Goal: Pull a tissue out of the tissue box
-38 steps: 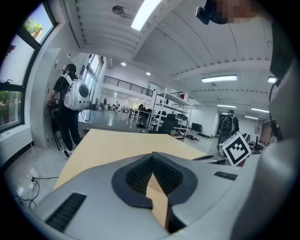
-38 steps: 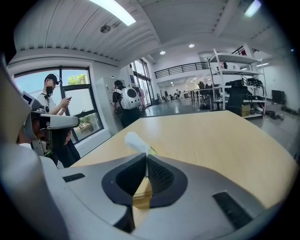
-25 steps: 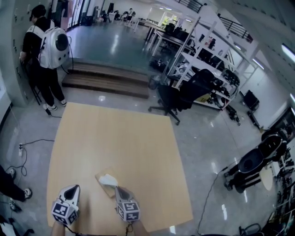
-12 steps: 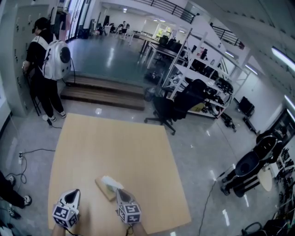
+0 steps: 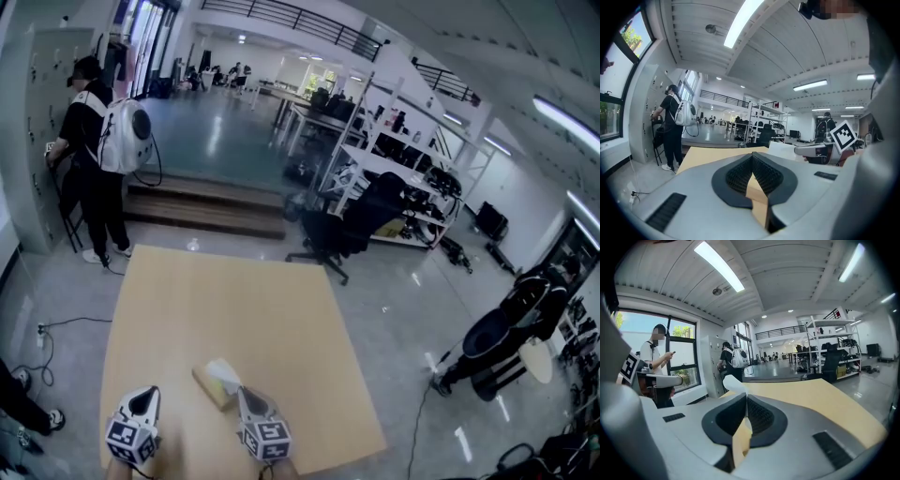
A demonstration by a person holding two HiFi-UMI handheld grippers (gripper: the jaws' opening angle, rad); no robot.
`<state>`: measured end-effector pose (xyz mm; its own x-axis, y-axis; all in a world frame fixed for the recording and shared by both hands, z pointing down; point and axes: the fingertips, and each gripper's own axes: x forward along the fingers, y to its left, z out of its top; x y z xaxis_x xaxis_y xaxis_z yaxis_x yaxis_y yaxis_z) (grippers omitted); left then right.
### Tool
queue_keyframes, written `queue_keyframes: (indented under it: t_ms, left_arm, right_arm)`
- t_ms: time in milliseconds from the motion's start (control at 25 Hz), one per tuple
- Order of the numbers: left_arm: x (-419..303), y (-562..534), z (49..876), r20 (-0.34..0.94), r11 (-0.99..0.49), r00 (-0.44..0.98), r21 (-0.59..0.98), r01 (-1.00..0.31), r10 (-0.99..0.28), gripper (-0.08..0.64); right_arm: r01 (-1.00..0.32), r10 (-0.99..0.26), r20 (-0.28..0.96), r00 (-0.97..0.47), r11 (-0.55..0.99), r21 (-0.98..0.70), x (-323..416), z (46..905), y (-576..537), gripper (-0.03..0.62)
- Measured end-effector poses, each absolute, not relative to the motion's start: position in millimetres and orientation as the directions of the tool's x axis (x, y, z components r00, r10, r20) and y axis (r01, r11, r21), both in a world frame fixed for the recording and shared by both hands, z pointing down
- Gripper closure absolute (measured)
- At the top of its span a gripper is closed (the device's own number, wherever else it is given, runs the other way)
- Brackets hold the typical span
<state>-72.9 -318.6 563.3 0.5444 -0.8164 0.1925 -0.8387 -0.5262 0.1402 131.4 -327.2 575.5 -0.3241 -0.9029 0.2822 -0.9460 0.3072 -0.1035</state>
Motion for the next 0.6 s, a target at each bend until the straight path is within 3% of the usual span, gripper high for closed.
queue_keyframes:
  t_ms: [600]
  left_arm:
    - [-84.5, -271.5, 545.0, 0.167, -0.566, 0.577, 0.113, -0.816, -0.799, 0.552]
  right_arm:
    - [-0.952, -0.928, 0.213, -0.306, 0.293, -0.094, 115.4, 543.0, -262.2, 0.580]
